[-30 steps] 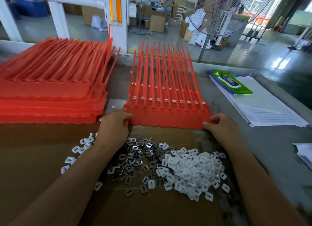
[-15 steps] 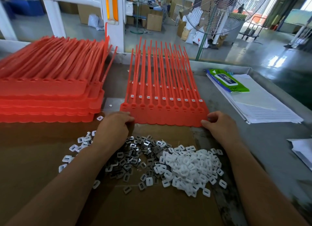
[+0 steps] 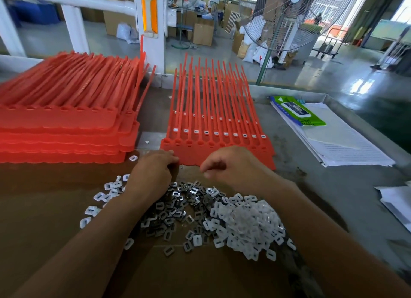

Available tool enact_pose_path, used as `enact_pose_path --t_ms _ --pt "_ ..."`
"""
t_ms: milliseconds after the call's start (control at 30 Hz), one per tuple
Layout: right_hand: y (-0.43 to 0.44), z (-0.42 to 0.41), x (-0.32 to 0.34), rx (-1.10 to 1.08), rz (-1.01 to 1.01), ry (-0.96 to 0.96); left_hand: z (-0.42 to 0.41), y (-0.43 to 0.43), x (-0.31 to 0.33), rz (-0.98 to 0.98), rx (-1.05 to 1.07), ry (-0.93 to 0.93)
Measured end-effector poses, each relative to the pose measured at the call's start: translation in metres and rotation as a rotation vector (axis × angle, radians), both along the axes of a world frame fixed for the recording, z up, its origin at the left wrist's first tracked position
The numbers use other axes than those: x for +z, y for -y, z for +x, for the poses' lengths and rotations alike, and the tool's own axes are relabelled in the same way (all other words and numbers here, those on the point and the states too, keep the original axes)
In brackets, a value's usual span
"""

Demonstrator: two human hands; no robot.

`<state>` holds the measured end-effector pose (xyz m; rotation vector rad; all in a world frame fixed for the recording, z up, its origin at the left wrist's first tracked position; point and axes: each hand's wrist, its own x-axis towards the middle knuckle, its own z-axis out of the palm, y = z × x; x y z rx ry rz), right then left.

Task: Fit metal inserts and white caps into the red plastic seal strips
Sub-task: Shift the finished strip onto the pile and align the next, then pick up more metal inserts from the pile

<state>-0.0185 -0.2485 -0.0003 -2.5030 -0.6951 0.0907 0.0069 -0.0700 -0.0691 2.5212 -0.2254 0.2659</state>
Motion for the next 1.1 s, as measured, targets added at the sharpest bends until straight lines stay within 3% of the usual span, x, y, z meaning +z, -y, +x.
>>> enact_pose_path --t_ms 300,800,1100 --pt "-0.034 0.002 -0.021 0.038 -0.219 0.040 0.002 0.000 0.001 0.009 -0.014 0.007" --pt "-0.035 -0.002 -0.019 -0.031 -0.103 0.106 0.003 0.002 0.002 -0.003 -0.024 0.005" --pt "-0.034 -0.006 -0.014 -0.029 -0.074 0.039 0.001 0.001 0.002 0.009 -0.021 0.009"
